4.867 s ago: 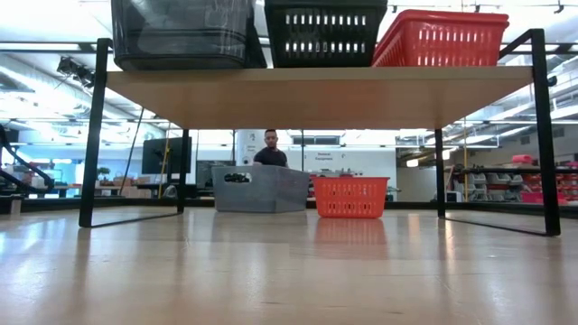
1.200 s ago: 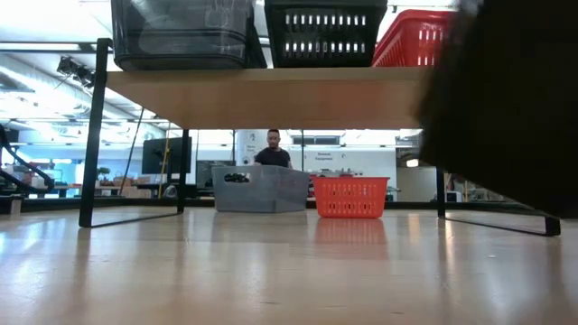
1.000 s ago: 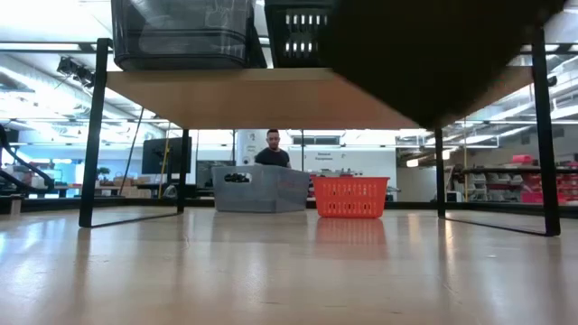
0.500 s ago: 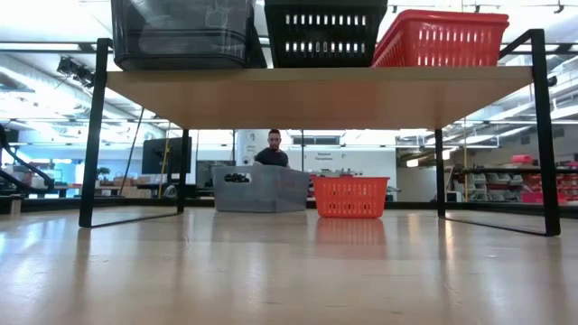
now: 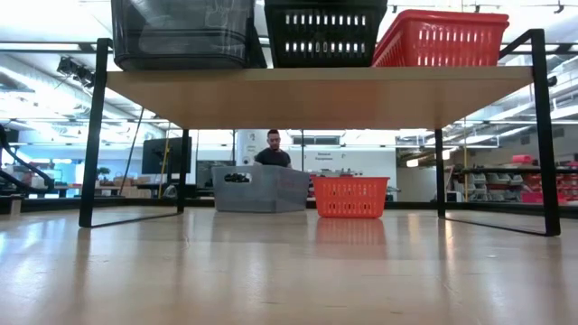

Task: Stack baskets on shelf by color
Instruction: Stack the black bin on top of the black bins on the shelf, then stack the orange bin on top of the orange bins on the shelf

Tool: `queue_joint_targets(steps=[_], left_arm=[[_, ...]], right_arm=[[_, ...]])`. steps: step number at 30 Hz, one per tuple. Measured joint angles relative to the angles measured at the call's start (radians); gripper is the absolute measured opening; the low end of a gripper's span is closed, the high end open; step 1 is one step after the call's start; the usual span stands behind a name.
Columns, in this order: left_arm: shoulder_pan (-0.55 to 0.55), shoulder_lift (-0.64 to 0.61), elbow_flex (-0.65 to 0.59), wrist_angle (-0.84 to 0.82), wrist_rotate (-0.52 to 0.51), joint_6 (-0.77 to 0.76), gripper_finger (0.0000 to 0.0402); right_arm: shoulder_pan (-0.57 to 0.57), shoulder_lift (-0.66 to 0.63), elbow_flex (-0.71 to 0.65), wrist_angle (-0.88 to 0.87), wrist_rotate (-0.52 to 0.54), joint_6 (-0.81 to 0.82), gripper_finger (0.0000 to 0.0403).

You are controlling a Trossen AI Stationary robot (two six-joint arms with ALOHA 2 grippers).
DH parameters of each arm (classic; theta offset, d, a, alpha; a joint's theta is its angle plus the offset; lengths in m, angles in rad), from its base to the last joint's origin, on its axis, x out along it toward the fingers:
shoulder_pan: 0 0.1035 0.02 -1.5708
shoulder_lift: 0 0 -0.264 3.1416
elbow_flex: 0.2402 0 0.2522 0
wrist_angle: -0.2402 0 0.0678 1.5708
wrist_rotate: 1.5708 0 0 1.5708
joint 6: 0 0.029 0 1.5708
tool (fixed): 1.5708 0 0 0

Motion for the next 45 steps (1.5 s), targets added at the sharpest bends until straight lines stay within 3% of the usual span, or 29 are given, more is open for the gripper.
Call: queue_joint_targets(steps=[8, 14, 27, 40, 45], left_arm=[[0.0, 0.0, 0.0, -0.001, -0.02, -0.006, 0.0116], [0.0, 0.0, 0.0, -0.001, -0.024, -0.015, 0.0116], [0.0, 0.0, 0.0, -0.017, -0.024, -0.019, 0.0116], [0.0, 0.0, 0.0, -0.017, -0.024, -0.019, 0.0116], [0.0, 0.0, 0.0, -0.017, -0.024, -0.019, 0.0116]], right_arm=[[-0.14, 0.0, 0.0, -0.017, 0.014, 0.018, 0.002], [-0.227, 0.0, 0.0, -0.021, -0.116, 0.091, 0.0028], [-0.257, 0.001, 0.0, -0.057, -0.142, 0.101, 0.004], [-0.258, 0.002, -0.001, -0.069, -0.126, 0.011, 0.0182], [-0.267, -0.003, 0.005, -0.062, 0.089, -0.094, 0.0201]])
